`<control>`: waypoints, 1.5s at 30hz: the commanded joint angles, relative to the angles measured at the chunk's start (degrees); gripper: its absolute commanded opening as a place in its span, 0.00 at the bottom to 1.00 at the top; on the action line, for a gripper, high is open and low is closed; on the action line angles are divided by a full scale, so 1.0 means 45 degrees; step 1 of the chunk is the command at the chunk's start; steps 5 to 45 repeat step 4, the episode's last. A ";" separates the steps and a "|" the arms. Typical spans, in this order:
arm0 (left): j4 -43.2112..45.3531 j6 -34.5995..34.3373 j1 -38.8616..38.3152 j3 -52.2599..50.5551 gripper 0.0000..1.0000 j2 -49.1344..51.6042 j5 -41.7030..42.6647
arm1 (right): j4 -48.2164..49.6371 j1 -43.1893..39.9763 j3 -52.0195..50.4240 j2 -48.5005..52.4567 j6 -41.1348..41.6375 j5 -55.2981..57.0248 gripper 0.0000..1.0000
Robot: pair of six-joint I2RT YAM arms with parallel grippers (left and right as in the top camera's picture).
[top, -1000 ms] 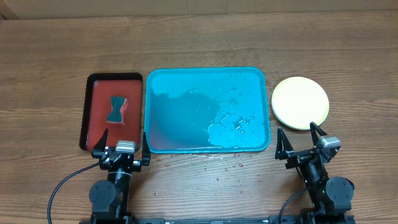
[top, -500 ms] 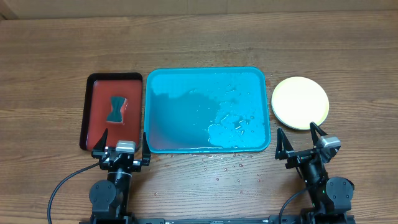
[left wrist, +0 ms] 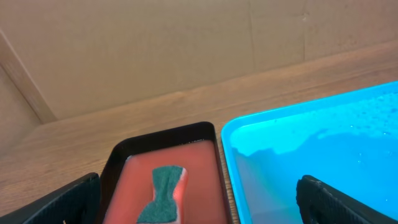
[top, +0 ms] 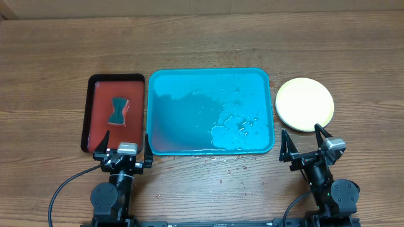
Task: Clean dirty plates on tray and stack at the side
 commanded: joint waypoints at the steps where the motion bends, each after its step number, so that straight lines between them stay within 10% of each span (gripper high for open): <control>1: 0.0039 -0.0141 -0.0083 -0.0078 1.00 -0.0136 -0.0083 | 0.0073 0.0058 -0.0136 -0.0102 0.0024 0.0175 1.00; 45: 0.0039 -0.0141 -0.0083 -0.0078 1.00 -0.0136 -0.0083 | 0.0073 0.0058 -0.0136 -0.0102 0.0024 0.0175 1.00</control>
